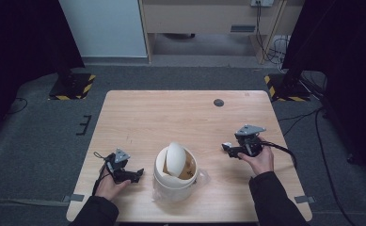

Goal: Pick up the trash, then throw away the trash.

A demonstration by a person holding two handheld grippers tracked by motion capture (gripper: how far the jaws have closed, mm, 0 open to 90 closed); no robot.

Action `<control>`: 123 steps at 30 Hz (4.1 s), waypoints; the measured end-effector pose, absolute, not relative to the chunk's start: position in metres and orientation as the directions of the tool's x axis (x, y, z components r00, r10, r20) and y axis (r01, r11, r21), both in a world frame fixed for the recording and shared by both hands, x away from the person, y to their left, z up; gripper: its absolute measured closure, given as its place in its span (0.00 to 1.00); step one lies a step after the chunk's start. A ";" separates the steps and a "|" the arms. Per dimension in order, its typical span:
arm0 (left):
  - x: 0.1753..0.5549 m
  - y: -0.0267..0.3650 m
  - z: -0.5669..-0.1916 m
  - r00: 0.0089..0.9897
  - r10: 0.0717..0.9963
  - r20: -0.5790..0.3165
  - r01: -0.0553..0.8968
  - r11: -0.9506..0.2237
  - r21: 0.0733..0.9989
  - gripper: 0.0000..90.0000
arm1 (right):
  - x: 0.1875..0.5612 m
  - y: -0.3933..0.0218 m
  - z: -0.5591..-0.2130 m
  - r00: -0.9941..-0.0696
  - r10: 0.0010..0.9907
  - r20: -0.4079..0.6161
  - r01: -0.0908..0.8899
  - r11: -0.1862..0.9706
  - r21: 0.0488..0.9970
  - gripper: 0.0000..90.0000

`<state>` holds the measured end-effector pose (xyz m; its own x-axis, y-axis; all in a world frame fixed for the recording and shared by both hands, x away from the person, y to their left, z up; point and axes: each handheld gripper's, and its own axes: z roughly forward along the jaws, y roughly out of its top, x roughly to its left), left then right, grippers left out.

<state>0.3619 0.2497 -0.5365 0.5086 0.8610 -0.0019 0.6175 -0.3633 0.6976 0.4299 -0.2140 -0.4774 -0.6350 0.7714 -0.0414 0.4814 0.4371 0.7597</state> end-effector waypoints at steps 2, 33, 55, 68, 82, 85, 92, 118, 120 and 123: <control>0.362 0.250 -0.536 0.509 0.861 -0.002 0.618 -0.363 0.697 0.00 | 0.432 -0.214 -0.482 -0.636 0.771 -0.047 0.488 0.447 0.750 0.30; 0.362 0.250 -0.536 0.509 0.861 -0.002 0.617 -0.363 0.698 0.00 | 0.448 -0.200 -0.514 -0.645 0.758 -0.095 0.544 0.543 0.640 0.43; 0.362 0.250 -0.536 0.509 0.861 -0.002 0.618 -0.363 0.698 0.00 | 0.448 -0.202 -0.505 -0.618 0.786 -0.020 0.595 0.484 0.642 0.69; 0.362 0.249 -0.536 0.509 0.861 -0.001 0.617 -0.364 0.698 0.00 | 0.437 -0.216 -0.480 -0.608 0.794 0.033 0.570 0.407 0.713 0.70; 0.361 0.249 -0.537 0.509 0.860 -0.002 0.617 -0.364 0.698 0.00 | 0.415 -0.226 -0.456 -0.618 0.782 0.086 0.523 0.327 0.788 0.70; 0.361 0.249 -0.537 0.509 0.861 -0.002 0.617 -0.363 0.698 0.00 | 0.411 -0.229 -0.452 -0.616 0.782 0.092 0.517 0.314 0.796 0.70; 0.361 0.249 -0.537 0.509 0.861 -0.002 0.617 -0.363 0.698 0.00 | 0.402 -0.234 -0.443 -0.624 0.774 0.106 0.495 0.287 0.820 0.70; 0.361 0.249 -0.537 0.510 0.860 -0.002 0.617 -0.364 0.698 0.00 | 0.378 -0.230 -0.384 -0.703 0.702 0.111 0.346 0.202 0.916 0.70; 0.361 0.249 -0.536 0.511 0.860 -0.001 0.617 -0.365 0.697 0.00 | 0.376 -0.229 -0.381 -0.711 0.693 0.119 0.338 0.188 0.922 0.70; 0.361 0.249 -0.537 0.510 0.860 -0.002 0.617 -0.364 0.698 0.00 | 0.374 -0.228 -0.376 -0.722 0.684 0.108 0.321 0.192 0.927 0.70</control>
<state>0.3612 0.2490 -0.5365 0.5098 0.8603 -0.0024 0.6170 -0.3637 0.6979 0.3739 -0.2279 -0.3758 -0.7218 0.6836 0.1081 0.3211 0.1925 0.9273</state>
